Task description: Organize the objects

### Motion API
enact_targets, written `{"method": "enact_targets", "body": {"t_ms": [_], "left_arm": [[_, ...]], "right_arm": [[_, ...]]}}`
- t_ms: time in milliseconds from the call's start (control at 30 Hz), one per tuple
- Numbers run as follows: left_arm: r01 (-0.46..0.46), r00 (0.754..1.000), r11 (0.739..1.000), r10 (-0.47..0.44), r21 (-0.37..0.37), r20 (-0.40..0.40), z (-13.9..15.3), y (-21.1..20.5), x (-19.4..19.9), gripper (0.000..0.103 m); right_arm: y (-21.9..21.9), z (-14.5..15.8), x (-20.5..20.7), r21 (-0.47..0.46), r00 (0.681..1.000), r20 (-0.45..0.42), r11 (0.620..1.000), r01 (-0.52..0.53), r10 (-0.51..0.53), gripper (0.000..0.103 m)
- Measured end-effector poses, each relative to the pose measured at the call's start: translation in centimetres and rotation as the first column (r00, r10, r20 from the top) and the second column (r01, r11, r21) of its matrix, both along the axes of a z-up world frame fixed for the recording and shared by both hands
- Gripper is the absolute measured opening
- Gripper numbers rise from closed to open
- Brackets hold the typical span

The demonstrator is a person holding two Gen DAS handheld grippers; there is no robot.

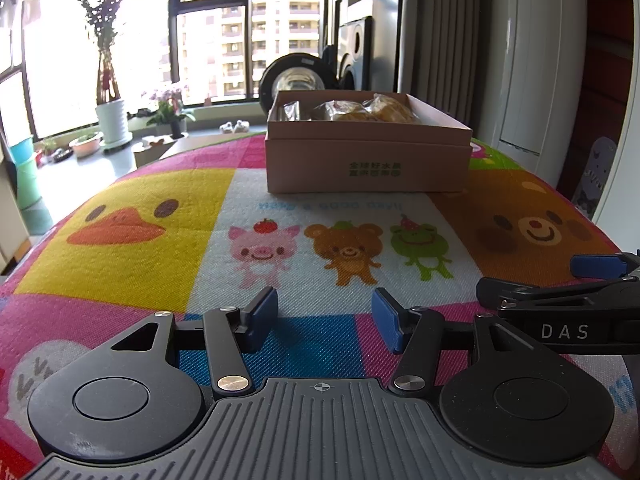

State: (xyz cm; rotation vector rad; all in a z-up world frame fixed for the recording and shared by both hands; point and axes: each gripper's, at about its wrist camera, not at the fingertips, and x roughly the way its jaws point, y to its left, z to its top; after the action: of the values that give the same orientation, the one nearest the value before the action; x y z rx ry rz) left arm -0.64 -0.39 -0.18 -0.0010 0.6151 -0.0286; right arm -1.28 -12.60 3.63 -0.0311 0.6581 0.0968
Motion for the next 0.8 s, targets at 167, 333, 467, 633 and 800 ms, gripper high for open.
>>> {"method": "enact_targets", "body": {"t_ms": [167, 333, 467, 633, 800], "left_arm": [[-0.001, 1.000, 1.000, 0.001, -0.014, 0.000, 0.04, 0.20, -0.03, 0.060], [-0.001, 1.000, 1.000, 0.001, -0.001, 0.000, 0.06, -0.01, -0.03, 0.060], [-0.001, 1.000, 1.000, 0.001, 0.001, 0.000, 0.07, 0.01, -0.05, 0.060], [-0.001, 1.000, 1.000, 0.001, 0.000, 0.000, 0.08, 0.03, -0.05, 0.060], [-0.001, 1.000, 1.000, 0.001, 0.000, 0.000, 0.06, 0.00, -0.04, 0.060]], "right_arm": [[0.00, 0.01, 0.00, 0.000, 1.000, 0.000, 1.000, 0.000, 0.000, 0.103], [-0.01, 0.02, -0.01, 0.000, 1.000, 0.000, 1.000, 0.000, 0.000, 0.103], [-0.03, 0.03, -0.02, 0.000, 1.000, 0.000, 1.000, 0.000, 0.000, 0.103], [-0.02, 0.01, -0.01, 0.000, 1.000, 0.000, 1.000, 0.000, 0.000, 0.103], [-0.02, 0.00, 0.01, 0.000, 1.000, 0.000, 1.000, 0.000, 0.000, 0.103]]}}
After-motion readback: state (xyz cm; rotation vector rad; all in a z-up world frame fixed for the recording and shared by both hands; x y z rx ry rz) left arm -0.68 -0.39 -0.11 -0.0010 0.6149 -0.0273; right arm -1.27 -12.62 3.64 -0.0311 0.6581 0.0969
